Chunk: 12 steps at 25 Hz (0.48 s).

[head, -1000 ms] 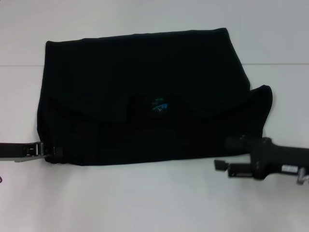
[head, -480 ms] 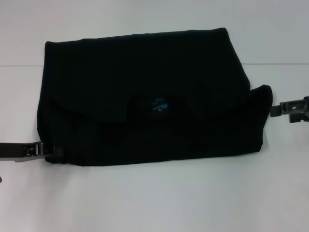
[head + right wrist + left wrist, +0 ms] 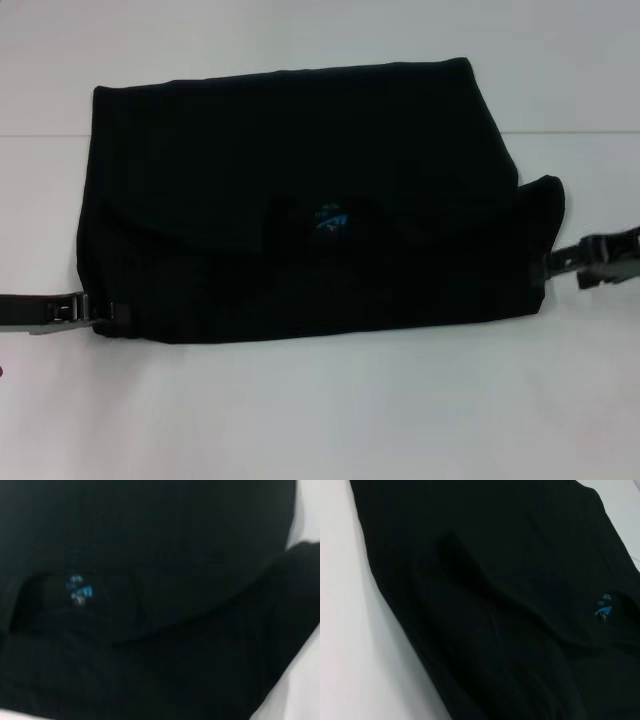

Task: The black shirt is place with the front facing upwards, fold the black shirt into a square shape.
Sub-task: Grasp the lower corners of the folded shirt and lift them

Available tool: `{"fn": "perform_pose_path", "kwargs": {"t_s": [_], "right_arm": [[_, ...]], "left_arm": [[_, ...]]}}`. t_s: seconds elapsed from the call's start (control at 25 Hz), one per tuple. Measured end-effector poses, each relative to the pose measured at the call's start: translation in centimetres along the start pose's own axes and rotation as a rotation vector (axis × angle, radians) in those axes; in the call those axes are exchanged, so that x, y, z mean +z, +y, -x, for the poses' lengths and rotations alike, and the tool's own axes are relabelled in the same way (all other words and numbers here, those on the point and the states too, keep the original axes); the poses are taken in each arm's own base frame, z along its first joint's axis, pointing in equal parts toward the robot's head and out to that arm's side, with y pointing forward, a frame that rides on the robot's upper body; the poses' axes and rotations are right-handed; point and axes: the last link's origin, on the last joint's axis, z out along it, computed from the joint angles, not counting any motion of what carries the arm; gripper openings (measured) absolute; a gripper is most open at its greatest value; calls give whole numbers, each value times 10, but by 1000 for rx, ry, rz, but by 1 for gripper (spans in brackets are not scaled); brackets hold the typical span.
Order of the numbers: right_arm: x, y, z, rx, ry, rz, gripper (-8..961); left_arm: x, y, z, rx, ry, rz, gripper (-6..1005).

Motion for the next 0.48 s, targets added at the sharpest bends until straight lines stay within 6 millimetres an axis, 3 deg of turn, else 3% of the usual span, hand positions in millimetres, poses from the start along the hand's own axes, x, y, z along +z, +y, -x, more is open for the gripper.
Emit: {"fn": "perform_pose_path", "kwargs": {"t_s": [0.48], "right_arm": [[23,8,-9,6,17,22,912]], "left_arm": [[1,1,0,-1,2,4,56]]}}
